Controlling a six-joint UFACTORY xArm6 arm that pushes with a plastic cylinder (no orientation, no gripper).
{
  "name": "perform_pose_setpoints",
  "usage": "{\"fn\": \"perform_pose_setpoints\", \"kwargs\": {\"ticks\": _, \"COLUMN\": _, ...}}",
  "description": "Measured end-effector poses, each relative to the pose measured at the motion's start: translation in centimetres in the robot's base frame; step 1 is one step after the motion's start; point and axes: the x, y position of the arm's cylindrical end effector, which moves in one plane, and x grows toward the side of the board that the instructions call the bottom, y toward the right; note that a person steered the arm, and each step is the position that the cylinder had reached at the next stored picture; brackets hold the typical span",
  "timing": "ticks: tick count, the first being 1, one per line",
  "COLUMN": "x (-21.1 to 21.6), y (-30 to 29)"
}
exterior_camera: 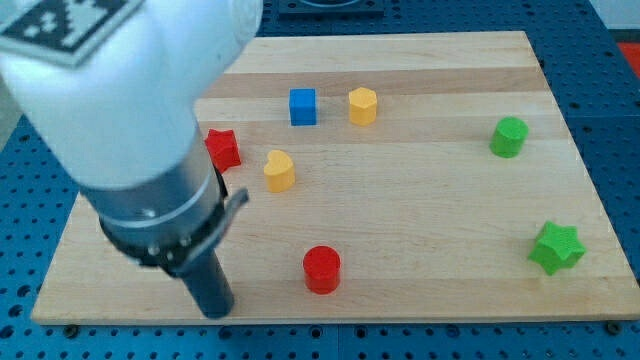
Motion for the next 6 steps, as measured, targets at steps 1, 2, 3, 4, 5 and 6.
{"fn": "perform_pose_setpoints", "kwargs": {"ticks": 1, "x": 0.1, "y": 0.7}}
{"fn": "perform_pose_setpoints", "kwargs": {"ticks": 2, "x": 0.0, "y": 1.5}}
{"fn": "perform_pose_setpoints", "kwargs": {"ticks": 3, "x": 0.1, "y": 2.3}}
{"fn": "perform_pose_setpoints", "kwargs": {"ticks": 4, "x": 0.0, "y": 3.9}}
{"fn": "perform_pose_setpoints", "kwargs": {"ticks": 5, "x": 0.0, "y": 5.9}}
{"fn": "perform_pose_setpoints", "kwargs": {"ticks": 6, "x": 0.0, "y": 6.8}}
